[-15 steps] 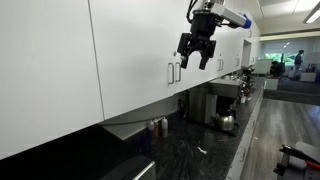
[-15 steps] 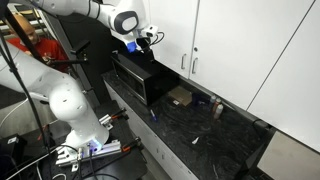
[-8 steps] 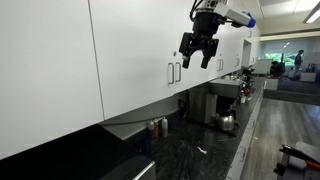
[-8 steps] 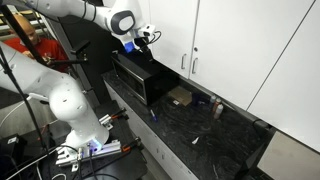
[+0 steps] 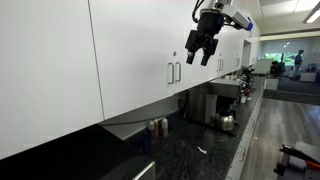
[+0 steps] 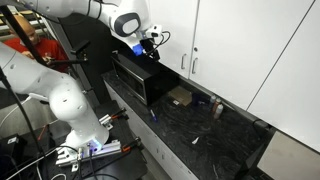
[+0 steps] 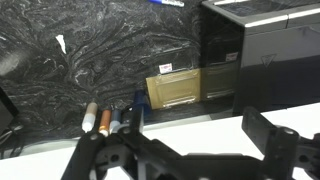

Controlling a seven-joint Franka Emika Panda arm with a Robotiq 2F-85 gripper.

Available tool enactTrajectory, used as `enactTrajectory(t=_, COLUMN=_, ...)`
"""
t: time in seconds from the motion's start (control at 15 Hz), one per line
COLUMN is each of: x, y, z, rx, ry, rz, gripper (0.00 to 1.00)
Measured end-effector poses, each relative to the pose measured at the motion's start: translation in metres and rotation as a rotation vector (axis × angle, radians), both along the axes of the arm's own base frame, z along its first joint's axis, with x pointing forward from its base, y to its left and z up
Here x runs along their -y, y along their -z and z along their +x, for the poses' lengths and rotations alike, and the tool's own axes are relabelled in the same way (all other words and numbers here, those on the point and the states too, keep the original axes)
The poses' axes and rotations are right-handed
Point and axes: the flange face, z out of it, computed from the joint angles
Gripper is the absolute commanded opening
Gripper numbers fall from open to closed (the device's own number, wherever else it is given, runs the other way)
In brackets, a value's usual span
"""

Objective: Open the right cabinet door

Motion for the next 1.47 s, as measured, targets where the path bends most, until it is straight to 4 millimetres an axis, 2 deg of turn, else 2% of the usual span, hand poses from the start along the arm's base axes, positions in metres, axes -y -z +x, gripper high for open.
enactTrajectory(t=0.4, x=0.058, y=-0.017, z=0.015, rx=0.056, ry=-0.062, rz=0.065, gripper=1.0)
enactTrajectory(t=0.6, x=0.078, y=-0.026, z=0.02, rx=0.078, ry=-0.041, rz=0.091, gripper=1.0)
enactTrajectory(t=1.47, x=0.079, y=-0.029, z=0.021, rx=0.084, ry=-0.037, rz=0.094, gripper=1.0)
